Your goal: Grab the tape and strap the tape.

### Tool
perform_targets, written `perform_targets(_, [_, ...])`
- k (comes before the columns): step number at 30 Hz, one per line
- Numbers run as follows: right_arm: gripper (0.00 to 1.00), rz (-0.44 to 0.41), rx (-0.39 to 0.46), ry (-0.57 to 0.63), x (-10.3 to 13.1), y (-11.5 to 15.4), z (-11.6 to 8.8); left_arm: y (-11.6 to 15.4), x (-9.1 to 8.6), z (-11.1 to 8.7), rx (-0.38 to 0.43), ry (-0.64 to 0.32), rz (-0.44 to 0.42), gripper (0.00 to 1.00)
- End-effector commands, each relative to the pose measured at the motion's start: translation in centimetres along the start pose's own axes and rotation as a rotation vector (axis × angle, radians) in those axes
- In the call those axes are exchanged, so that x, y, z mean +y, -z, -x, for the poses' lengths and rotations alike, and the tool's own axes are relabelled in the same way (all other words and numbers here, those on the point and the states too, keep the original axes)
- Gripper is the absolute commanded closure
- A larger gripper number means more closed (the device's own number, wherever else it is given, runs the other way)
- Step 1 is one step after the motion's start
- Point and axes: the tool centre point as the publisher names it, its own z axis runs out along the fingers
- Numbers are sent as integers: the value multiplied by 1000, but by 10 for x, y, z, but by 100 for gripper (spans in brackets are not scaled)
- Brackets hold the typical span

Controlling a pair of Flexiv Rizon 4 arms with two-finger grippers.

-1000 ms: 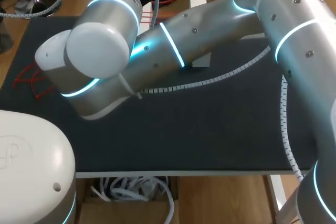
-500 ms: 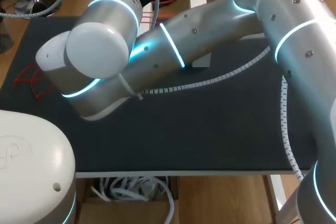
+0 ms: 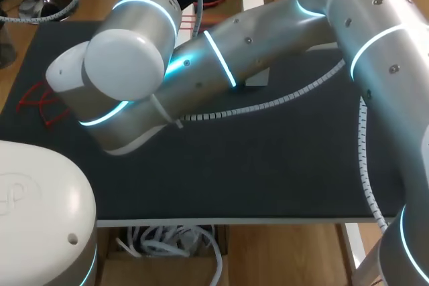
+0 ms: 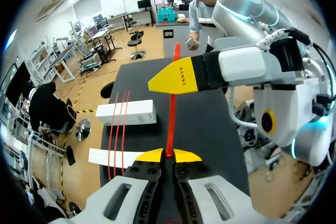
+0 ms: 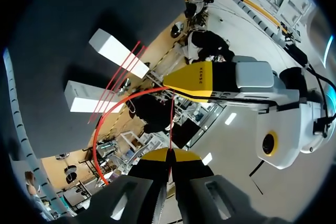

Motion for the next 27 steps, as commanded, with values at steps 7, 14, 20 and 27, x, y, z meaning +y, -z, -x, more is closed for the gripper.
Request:
perform_targets(7, [100, 0, 6, 7, 5, -1, 2, 1, 0, 1, 4, 0, 3, 100])
perform_targets(14, [100, 3, 8, 17, 9, -1, 3, 1, 0, 1, 4, 0, 3, 100])
perform_targets(20, [100, -1, 13, 21, 12, -2, 2, 1, 0, 1, 4, 0, 3, 100])
perform_targets(27, [100, -4, 17, 8, 12, -1, 5, 1, 0, 1, 4, 0, 3, 100])
